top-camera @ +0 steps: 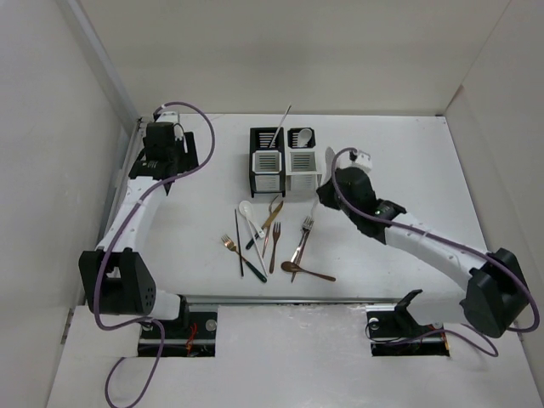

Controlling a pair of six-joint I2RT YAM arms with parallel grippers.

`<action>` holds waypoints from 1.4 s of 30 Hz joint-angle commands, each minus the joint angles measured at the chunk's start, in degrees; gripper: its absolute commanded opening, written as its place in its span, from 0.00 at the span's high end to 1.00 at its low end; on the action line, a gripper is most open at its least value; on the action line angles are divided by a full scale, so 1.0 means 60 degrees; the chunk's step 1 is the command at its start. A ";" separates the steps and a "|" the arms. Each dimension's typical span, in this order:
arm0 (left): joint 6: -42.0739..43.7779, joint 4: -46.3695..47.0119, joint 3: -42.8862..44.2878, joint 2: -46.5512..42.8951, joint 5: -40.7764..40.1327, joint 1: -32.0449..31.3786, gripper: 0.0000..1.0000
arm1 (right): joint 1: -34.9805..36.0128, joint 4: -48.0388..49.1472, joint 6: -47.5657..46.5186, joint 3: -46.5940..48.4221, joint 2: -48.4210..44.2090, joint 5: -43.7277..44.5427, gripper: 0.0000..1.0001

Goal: Sort the eating utensils into containers

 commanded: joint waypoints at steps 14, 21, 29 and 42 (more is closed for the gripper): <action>0.0029 -0.0408 0.1842 0.1660 0.0988 0.0834 0.29 | -0.1346 0.6263 -0.8184 0.4783 0.3250 -0.3095 1.00; 0.0029 -0.0614 0.2779 0.2686 0.1090 0.1009 0.30 | -0.2062 0.7157 -0.7556 0.6453 0.5420 -0.5042 1.00; 0.0029 -0.0702 0.3161 0.3302 0.0988 0.1098 0.30 | -0.2400 0.8008 -0.6573 0.6541 0.6491 -0.5762 1.00; 0.0117 -0.0702 0.3161 0.3478 0.0797 0.1186 0.30 | -0.2664 0.8653 -0.6485 0.6087 0.7588 -0.5953 1.00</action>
